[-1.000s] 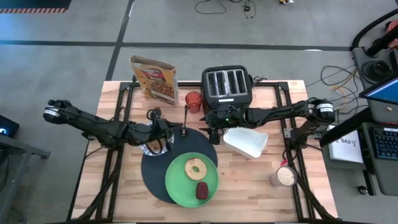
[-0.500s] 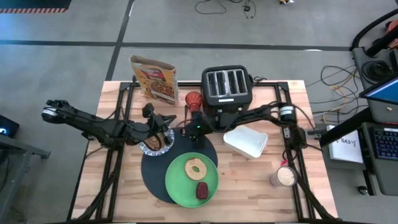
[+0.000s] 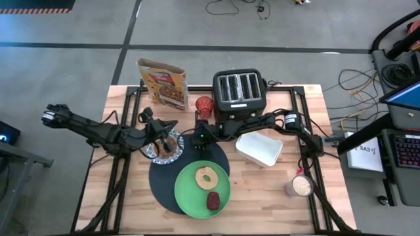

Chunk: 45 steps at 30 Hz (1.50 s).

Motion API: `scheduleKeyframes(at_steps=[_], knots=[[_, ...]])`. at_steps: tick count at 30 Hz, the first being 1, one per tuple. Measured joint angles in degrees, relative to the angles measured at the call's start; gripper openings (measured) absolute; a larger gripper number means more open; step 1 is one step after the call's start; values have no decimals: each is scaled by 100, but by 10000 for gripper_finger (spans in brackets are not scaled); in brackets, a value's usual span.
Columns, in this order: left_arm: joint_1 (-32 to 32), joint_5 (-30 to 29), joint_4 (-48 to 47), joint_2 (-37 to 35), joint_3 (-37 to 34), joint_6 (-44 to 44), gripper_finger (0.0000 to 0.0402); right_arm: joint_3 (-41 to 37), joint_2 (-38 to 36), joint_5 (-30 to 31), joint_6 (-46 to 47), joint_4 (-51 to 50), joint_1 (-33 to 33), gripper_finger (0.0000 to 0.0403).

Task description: Arrange a breakfast setting

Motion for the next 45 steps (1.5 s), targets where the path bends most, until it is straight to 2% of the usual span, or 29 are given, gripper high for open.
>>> scheduleKeyframes(at_steps=[6,9,20,26,33,38,43,45], knots=[[-35,0,-36,-32,0,-3,0,-5,-15,26,-245,12,0,45],[-40,3,-35,2,0,-20,0,-1,-61,96,-407,58,3,19],[-46,13,-18,33,0,-122,0,163,-480,43,204,-173,233,17],[-59,15,-63,35,0,-111,0,393,-601,297,709,-386,504,16],[-124,28,-79,39,-65,-127,0,541,-612,495,374,-393,705,16],[-212,27,-57,39,-187,-331,0,888,-612,516,731,-443,688,17],[-280,20,-33,39,-309,-459,0,1443,-627,522,1142,-1213,787,17],[-302,20,14,39,-349,-470,0,1590,-627,776,1418,-1543,800,13]])
